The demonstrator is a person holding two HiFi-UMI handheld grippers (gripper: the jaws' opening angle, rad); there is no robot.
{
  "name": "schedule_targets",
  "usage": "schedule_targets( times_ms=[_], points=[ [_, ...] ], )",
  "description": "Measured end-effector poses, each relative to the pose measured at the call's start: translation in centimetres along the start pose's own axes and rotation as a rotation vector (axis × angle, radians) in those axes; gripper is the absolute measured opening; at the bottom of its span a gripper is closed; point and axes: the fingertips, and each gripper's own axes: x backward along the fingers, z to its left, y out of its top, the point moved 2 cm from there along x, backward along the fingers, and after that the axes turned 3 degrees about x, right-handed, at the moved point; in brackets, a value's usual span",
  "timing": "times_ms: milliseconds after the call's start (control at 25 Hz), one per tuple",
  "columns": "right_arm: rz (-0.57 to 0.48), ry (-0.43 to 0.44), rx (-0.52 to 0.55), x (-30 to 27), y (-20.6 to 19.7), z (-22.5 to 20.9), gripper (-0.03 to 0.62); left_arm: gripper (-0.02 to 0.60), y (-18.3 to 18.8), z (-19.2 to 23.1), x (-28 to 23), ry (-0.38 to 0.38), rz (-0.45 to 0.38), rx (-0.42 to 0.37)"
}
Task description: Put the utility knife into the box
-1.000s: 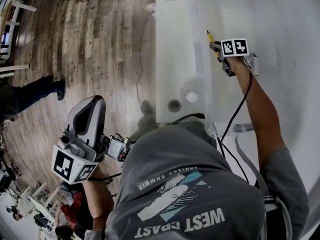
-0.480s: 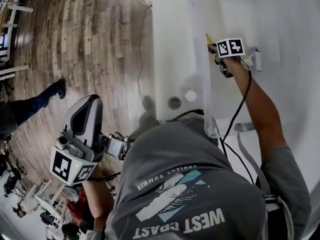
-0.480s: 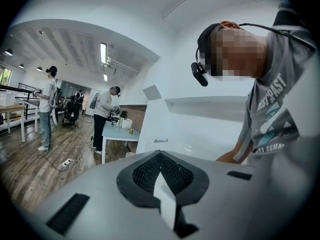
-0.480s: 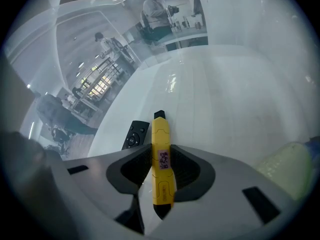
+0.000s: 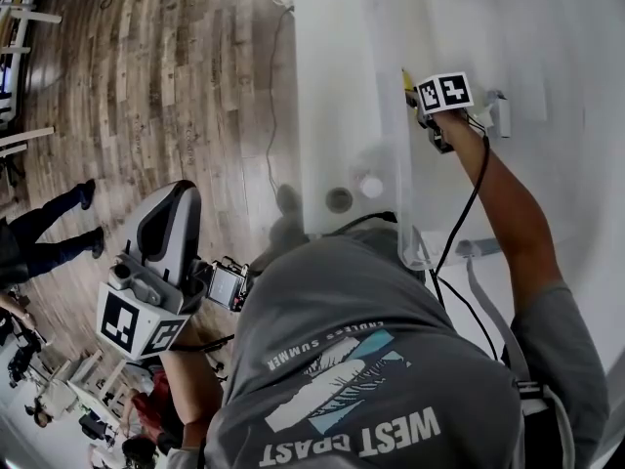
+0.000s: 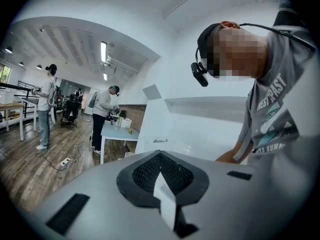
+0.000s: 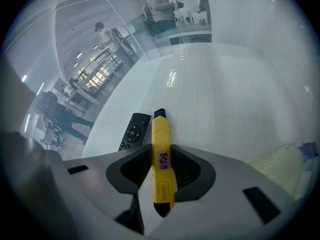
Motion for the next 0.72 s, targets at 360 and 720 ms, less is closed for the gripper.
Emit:
schedule_targets(
  times_ms=[360,720],
  points=[
    [0.03,0.018,-0.027,0.4,-1.0,0.3,0.173,0.009,-0.1,0.3,0.8,0.0,-0.017,0.004],
    [-0.063,0.023,-0.047,4.9,-0.3,0.8,0.158,0.009,0.1,0.2,1.6,-0.018,-0.051,0.003]
  ],
)
